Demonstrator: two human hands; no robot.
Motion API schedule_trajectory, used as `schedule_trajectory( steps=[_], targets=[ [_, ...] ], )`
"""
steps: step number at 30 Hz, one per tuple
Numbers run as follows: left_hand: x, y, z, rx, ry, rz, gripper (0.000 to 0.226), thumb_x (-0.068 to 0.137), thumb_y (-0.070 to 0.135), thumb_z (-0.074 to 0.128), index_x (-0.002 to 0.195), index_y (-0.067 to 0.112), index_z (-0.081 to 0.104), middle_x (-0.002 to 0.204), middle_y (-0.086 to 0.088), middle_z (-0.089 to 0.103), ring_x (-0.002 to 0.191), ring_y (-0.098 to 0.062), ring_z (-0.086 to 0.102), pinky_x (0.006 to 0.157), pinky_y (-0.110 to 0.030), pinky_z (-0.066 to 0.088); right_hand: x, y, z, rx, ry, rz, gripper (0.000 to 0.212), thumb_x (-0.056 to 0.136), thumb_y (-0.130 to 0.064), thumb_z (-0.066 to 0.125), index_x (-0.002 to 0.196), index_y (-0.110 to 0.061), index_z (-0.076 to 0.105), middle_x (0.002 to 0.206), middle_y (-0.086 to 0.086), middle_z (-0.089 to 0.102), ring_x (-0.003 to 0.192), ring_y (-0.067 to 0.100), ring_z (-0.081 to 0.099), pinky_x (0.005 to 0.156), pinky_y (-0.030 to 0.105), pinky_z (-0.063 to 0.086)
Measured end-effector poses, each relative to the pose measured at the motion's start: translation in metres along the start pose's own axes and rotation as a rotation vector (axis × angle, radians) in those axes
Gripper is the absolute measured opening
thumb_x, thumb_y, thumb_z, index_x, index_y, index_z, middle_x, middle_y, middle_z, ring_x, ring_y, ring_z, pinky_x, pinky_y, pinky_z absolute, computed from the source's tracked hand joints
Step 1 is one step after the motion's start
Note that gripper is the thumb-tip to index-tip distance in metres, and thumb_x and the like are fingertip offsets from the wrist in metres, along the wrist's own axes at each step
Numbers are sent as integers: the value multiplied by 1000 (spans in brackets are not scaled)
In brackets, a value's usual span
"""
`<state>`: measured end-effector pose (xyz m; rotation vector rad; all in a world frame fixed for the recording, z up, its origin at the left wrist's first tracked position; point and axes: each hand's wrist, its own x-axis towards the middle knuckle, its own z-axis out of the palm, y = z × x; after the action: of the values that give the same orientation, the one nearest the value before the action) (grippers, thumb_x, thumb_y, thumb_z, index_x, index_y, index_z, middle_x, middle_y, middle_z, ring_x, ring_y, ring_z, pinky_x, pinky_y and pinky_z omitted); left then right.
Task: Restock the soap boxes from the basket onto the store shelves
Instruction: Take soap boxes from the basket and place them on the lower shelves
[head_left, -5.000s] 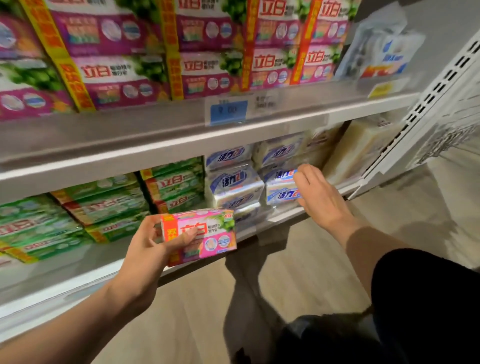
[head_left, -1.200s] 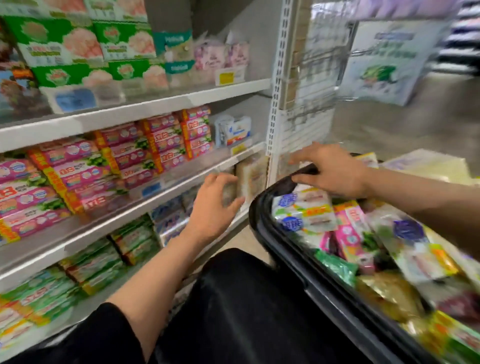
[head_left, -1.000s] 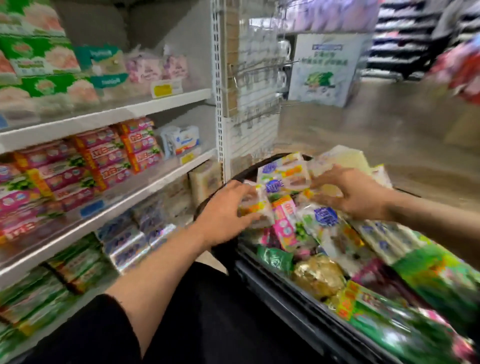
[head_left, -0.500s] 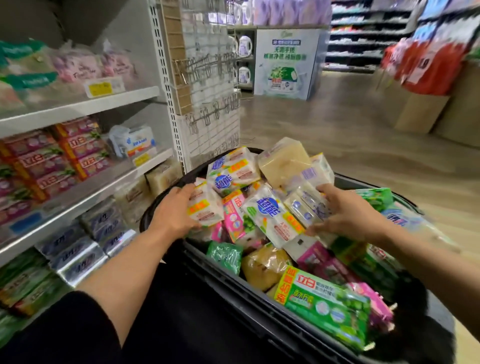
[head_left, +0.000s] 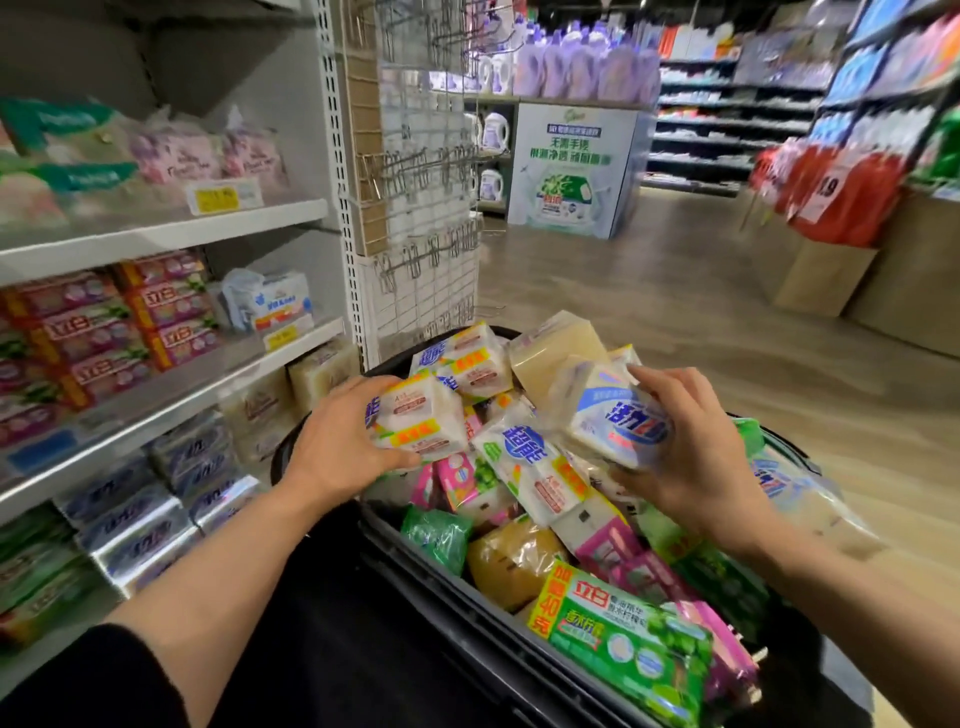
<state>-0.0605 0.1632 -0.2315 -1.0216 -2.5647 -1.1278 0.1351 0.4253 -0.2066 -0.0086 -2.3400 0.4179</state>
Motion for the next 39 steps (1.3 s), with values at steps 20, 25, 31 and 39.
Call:
schedule_trajectory(
  steps=[20,25,31,39],
  targets=[
    [-151,-106,-187,272,434,-599,81,58,55,85,129,25,59,124,4,65,113,-19,60,83,-34,48,110,-223,222,236,-202,-623,69,53,-2,78,114,-13,48,110,9,59,105,22,48,76,35,50],
    [-175,-138,-206,423,302,-723,84,58,66,76,130,31,54,126,10,61,116,-17,56,82,-33,49,105,-259,277,0,-304,-652,69,42,-12,86,105,-13,57,95,2,61,89,20,57,43,29,45],
    [-200,-192,-219,421,188,-884,91,55,65,82,133,32,52,124,9,63,110,-19,59,79,-33,51,82,-267,338,-136,-532,-429,46,78,-33,67,114,-18,41,112,0,57,108,24,55,63,34,41],
    [-181,-249,-195,415,54,-975,81,58,62,81,127,31,54,105,9,61,97,-17,58,69,-29,44,41,-231,409,-199,-708,-216,62,76,-32,68,125,-22,31,118,-2,56,110,21,55,64,31,38]
  ],
)
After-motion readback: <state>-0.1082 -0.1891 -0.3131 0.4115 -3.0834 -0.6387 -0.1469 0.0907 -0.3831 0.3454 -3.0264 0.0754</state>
